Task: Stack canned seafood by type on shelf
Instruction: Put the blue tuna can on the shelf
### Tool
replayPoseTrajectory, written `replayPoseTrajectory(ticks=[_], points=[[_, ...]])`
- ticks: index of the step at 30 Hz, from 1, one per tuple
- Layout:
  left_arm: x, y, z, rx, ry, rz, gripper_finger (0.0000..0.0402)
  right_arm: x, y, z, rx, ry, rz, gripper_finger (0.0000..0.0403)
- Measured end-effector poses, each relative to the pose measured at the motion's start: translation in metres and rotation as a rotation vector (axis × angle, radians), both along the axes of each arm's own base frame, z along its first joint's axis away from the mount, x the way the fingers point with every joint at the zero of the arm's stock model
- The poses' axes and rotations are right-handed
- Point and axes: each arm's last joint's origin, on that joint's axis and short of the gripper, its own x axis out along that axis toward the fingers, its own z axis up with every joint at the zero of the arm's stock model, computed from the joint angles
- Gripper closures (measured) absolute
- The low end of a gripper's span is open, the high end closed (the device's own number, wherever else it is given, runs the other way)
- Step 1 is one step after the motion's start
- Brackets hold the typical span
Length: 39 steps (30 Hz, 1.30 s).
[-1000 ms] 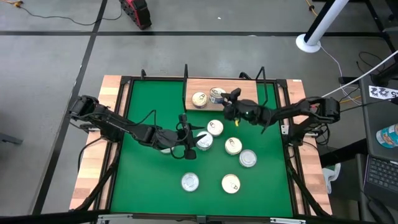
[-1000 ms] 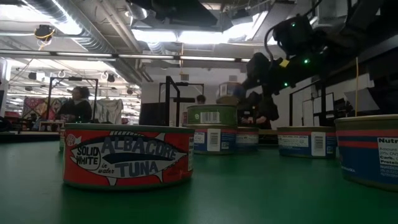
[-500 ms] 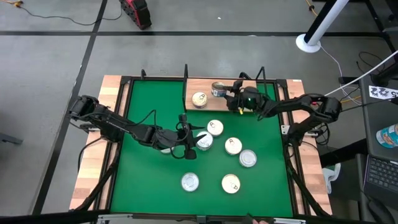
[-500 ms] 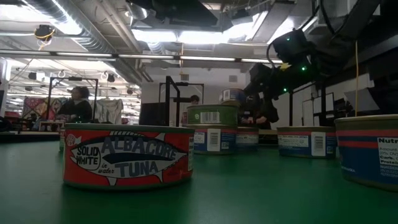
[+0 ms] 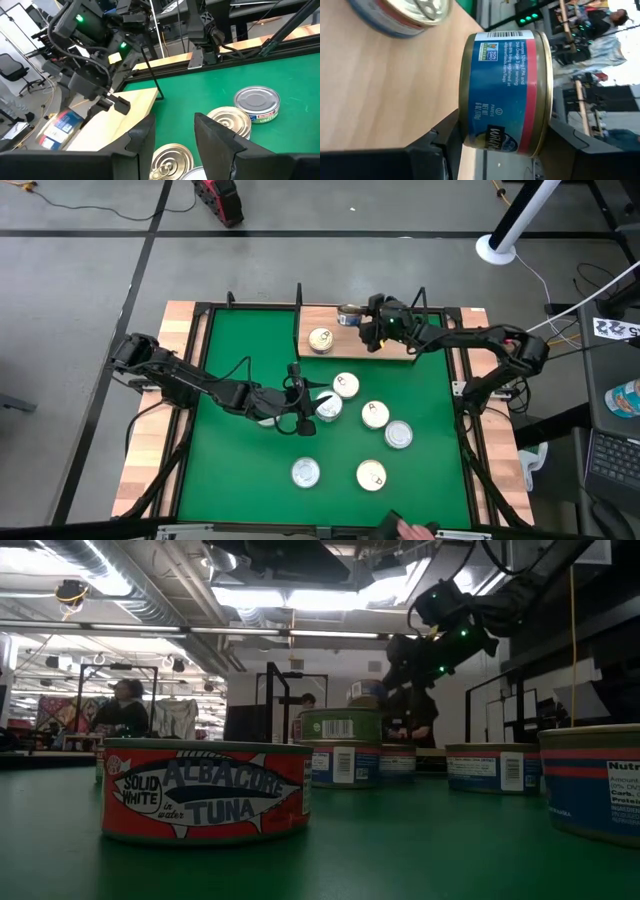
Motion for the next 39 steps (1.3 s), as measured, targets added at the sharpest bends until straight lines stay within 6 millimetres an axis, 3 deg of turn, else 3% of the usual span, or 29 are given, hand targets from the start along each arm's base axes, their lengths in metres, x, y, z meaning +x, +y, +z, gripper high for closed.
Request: replayPoseTrajectory(ticks=[16, 29, 39], points=[[0.001, 0.004, 0.000, -0.009, -0.001, 0.013, 0.0271, 0.017, -0.017, -0.040, 0.004, 0.042, -0.041, 0.0210], [0.000, 0.006, -0.003, -0.013, 0.024, 0.023, 0.0271, 0.022, -0.020, -0.041, -0.003, 0.071, -0.081, 0.0208], [0.000, 0.006, -0.004, -0.014, 0.026, 0.023, 0.0271, 0.021, -0.020, -0.042, 0.001, 0.078, -0.082, 0.0136]])
